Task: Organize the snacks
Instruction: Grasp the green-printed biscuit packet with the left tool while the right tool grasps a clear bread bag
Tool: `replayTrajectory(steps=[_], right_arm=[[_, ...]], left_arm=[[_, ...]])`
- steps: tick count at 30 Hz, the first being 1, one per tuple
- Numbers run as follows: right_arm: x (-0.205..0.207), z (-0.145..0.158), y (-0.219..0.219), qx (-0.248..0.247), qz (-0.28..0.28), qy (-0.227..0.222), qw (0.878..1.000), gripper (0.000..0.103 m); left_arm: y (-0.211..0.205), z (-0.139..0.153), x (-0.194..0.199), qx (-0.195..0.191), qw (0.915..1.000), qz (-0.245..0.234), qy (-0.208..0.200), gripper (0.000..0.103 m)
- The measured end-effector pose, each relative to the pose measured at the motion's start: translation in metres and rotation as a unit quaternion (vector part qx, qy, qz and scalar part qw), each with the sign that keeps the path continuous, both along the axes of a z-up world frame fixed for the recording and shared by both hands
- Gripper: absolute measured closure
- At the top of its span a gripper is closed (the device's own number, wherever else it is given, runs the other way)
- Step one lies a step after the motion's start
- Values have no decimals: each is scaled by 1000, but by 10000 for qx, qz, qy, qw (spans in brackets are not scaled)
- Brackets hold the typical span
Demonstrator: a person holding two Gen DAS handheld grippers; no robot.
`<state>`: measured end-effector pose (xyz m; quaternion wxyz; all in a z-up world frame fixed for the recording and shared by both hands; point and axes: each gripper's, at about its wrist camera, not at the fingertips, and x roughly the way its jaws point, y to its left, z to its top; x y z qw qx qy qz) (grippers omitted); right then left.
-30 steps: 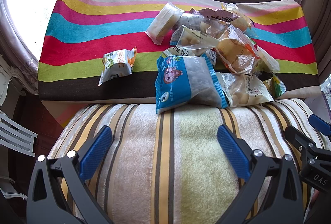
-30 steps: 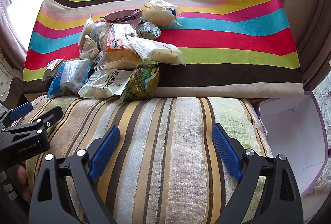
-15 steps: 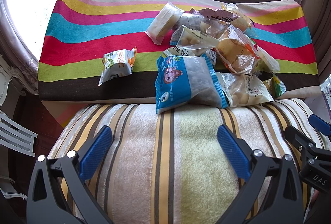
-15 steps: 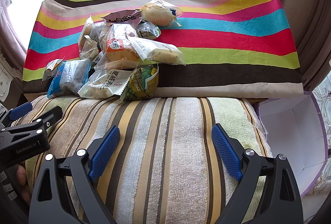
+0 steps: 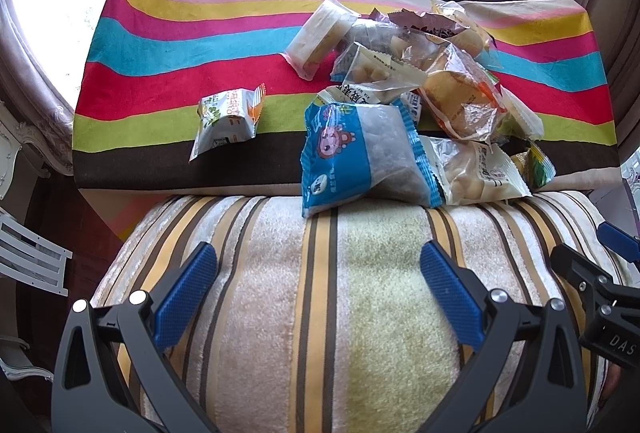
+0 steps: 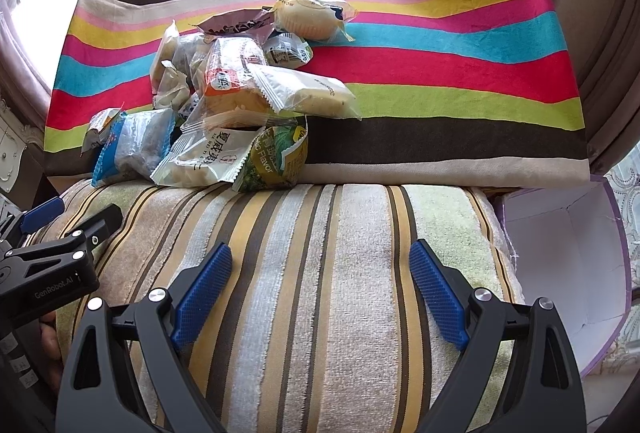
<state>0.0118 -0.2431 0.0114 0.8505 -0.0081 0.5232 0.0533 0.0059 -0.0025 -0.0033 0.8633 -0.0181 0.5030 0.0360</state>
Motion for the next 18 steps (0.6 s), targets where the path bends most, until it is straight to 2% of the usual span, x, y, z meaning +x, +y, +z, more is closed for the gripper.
replayTrajectory(steps=[2, 6, 11, 13, 15, 18], right_arm=[[4, 0, 1, 6, 17, 108, 9999, 16], [15, 2, 5, 0, 208, 90, 9997, 16], [34, 5, 6, 308, 185, 40, 9993, 16], [42, 10, 11, 274, 240, -104, 9993, 16], [52, 14, 15, 175, 335, -231, 9990, 16], [72, 15, 11, 316, 313, -263, 9987, 16]], left_arm=[[4, 1, 0, -85, 10000, -16, -28, 1], [21, 10, 1, -530, 9983, 172, -176, 1], [60, 18, 14, -644, 9941, 786, -387, 2], [71, 17, 24, -655, 9931, 895, -377, 3], [82, 16, 33, -723, 9918, 999, -347, 10], [93, 13, 47, -770, 9906, 1092, -297, 14]])
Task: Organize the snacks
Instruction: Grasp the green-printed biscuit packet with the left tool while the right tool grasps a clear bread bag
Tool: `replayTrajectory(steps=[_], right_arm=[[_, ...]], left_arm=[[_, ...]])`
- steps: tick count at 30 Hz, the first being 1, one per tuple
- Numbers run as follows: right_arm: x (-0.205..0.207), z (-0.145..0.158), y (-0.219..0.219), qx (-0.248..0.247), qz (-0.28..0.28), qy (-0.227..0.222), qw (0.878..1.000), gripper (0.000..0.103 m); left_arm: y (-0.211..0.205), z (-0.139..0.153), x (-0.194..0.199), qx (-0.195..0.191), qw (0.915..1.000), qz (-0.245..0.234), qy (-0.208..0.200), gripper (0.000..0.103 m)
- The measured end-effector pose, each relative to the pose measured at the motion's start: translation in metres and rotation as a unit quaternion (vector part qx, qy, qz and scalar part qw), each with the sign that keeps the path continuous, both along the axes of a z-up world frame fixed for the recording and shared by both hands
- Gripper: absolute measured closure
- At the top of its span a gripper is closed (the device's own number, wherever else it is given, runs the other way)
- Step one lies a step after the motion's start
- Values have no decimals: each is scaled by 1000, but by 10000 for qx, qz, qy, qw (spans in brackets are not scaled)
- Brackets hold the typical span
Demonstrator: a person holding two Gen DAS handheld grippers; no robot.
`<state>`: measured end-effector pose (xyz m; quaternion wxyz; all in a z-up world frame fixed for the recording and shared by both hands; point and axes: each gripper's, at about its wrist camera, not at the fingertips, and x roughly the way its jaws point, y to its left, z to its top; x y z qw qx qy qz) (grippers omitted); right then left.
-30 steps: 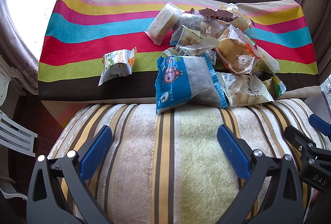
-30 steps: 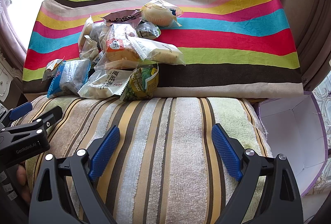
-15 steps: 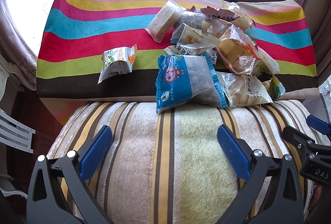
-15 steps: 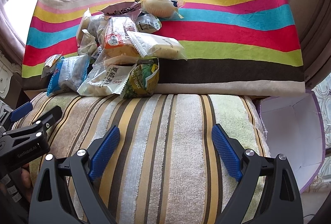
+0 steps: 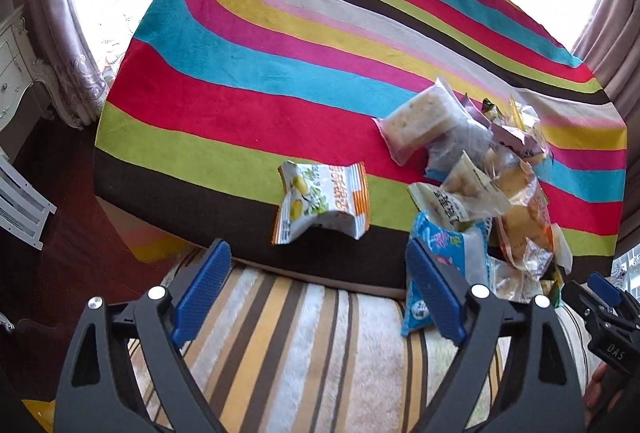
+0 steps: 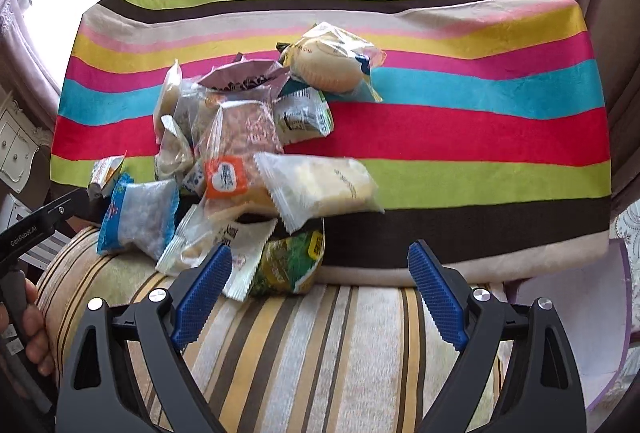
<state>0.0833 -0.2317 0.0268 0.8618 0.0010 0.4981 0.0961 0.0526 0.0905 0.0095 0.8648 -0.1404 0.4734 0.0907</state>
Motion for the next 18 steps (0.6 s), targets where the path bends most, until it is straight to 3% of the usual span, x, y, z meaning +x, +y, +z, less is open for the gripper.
replayTrajectory(steps=[10, 13, 14, 15, 18], right_arm=[[45, -12, -11, 411, 100, 287, 9987, 16], [56, -18, -15, 640, 198, 419, 9969, 16], [59, -20, -15, 687, 240, 454, 9963, 16], [62, -22, -16, 759, 295, 506, 9954, 16], [66, -31, -24, 1150, 332, 708, 9903, 16]], left_arm=[[2, -16, 42, 27, 9995, -90, 303, 16], [1, -22, 50, 39, 9989, -164, 440, 31], [0, -26, 53, 23, 9984, -187, 527, 46], [0, -29, 55, -3, 9980, -205, 592, 52], [0, -31, 54, 22, 9979, -256, 603, 55]])
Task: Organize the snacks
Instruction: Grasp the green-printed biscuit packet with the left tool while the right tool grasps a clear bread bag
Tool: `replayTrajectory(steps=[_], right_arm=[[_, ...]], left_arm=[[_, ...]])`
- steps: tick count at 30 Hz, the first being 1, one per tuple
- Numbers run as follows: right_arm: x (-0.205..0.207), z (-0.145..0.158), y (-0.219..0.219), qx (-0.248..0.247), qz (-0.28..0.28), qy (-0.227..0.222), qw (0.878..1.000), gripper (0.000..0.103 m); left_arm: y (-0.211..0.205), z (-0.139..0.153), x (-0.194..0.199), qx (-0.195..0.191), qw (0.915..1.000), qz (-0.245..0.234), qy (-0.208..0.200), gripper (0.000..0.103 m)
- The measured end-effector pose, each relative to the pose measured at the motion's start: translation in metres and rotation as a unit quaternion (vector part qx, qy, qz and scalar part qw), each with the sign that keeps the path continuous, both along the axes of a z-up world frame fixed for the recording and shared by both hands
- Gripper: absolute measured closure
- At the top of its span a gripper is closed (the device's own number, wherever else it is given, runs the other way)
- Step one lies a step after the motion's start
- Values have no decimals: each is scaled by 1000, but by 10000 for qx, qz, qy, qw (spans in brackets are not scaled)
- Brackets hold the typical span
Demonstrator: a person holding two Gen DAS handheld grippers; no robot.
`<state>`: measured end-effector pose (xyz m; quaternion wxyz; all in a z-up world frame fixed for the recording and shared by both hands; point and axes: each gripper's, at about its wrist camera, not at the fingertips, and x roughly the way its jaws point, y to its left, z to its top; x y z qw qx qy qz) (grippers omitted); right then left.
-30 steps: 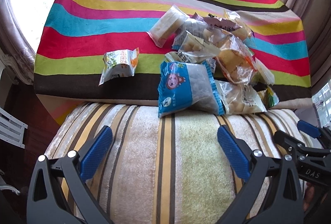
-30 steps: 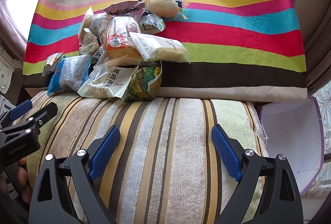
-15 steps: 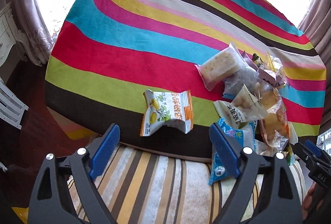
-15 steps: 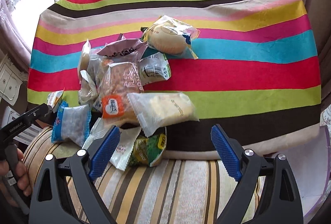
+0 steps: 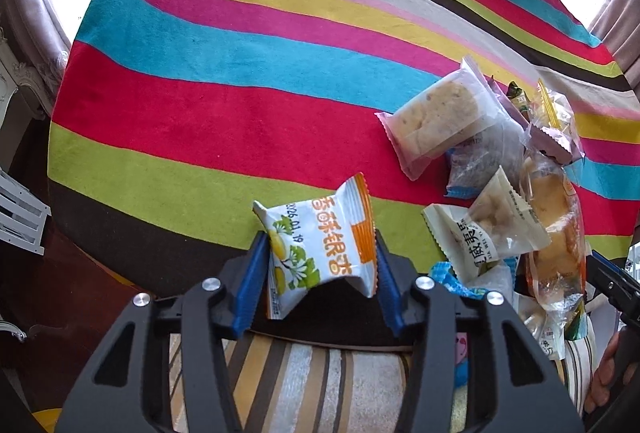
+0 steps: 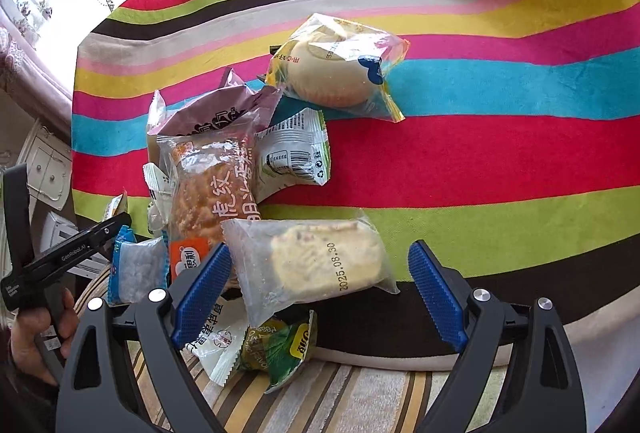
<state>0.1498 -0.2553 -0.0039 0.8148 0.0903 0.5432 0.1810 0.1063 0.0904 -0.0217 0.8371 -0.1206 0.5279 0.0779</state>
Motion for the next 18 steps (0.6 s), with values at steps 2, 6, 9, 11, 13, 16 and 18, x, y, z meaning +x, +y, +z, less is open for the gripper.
replayTrajectory(steps=[2, 6, 9, 11, 13, 16, 18], right_arm=[[0, -5, -2, 258, 45, 106, 9996, 19], [-2, -4, -5, 553, 111, 108, 9984, 34], [-6, -2, -10, 579, 94, 63, 9983, 38], [-9, -1, -13, 605, 74, 42, 9981, 43], [-11, 1, -15, 570, 49, -16, 9984, 44], [-18, 7, -21, 413, -68, -185, 9990, 46], [-22, 12, -26, 209, -201, -303, 9991, 46]], left_arm=[[-2, 1, 0, 75, 10000, -30, -3, 58], [-4, 4, -1, 197, 9998, -72, -21, 62], [-9, 10, -2, 326, 9994, -44, -107, 63], [-12, 16, -7, 432, 9989, -36, -172, 63], [-15, 20, -11, 515, 9984, -31, -232, 63], [-22, 27, -21, 648, 9974, -26, -317, 64], [-30, 32, -24, 737, 9965, 5, -389, 64]])
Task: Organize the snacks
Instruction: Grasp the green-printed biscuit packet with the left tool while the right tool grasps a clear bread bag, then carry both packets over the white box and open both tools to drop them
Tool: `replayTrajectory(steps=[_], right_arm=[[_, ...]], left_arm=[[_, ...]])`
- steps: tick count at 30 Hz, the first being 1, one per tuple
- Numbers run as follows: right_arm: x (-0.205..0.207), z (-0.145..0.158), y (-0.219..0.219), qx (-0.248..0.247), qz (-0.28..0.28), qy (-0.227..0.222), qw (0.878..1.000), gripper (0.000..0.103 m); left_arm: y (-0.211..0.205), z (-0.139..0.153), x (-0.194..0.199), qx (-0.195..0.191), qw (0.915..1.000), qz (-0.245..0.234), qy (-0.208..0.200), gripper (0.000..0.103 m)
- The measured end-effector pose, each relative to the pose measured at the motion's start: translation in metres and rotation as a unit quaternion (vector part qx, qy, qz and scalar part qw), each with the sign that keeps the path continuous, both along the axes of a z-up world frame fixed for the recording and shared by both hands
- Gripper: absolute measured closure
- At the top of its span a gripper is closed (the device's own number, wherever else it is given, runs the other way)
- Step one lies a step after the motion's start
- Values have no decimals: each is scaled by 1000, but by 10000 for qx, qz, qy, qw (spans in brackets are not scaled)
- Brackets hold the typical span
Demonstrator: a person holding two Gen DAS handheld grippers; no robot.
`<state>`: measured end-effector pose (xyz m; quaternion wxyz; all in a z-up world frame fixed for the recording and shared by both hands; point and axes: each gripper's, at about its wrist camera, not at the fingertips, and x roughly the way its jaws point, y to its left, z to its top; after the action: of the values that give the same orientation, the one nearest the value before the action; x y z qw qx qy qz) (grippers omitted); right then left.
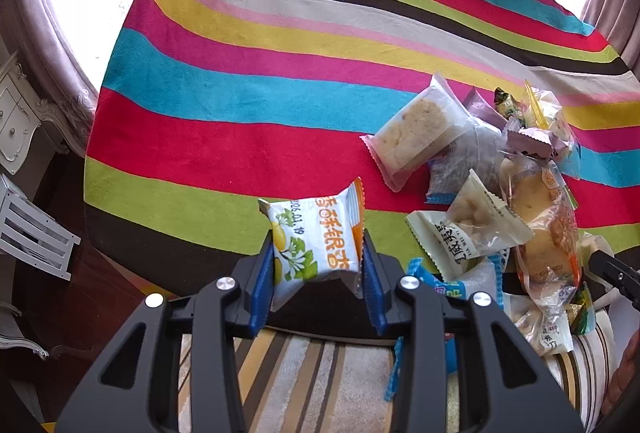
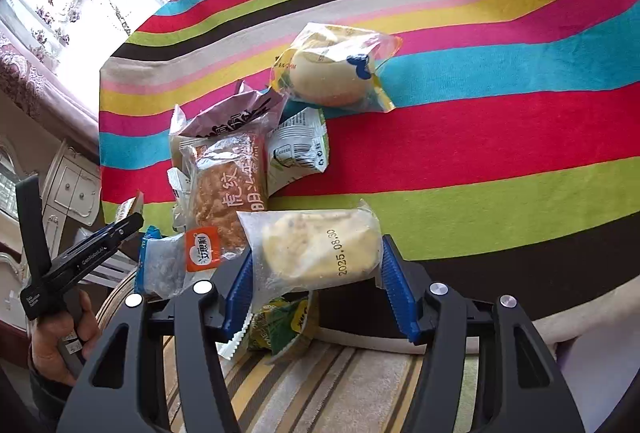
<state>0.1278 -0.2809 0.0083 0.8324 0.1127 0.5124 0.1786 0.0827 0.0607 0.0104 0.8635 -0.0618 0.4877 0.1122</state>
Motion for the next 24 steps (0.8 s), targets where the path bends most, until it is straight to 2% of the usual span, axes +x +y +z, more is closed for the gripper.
replayTrajectory(steps=[5, 14, 19, 24], right_arm=[[-13, 11, -20, -571, -410, -255, 9972, 46], [-42, 21, -67, -1449, -1079, -490, 9823, 46], [-59, 19, -99, -1775, -1396, -438, 9732, 46], [-80, 13, -133, -2008, -1746, -250, 9636, 46]], left_arm=[[-15, 12, -6, 112, 9998, -77, -138, 64], [-68, 26, -7, 72, 9981, -543, -289, 64], [-105, 33, -10, -27, 9949, -938, -371, 64], [-153, 36, -11, -182, 9878, -1497, -399, 64]])
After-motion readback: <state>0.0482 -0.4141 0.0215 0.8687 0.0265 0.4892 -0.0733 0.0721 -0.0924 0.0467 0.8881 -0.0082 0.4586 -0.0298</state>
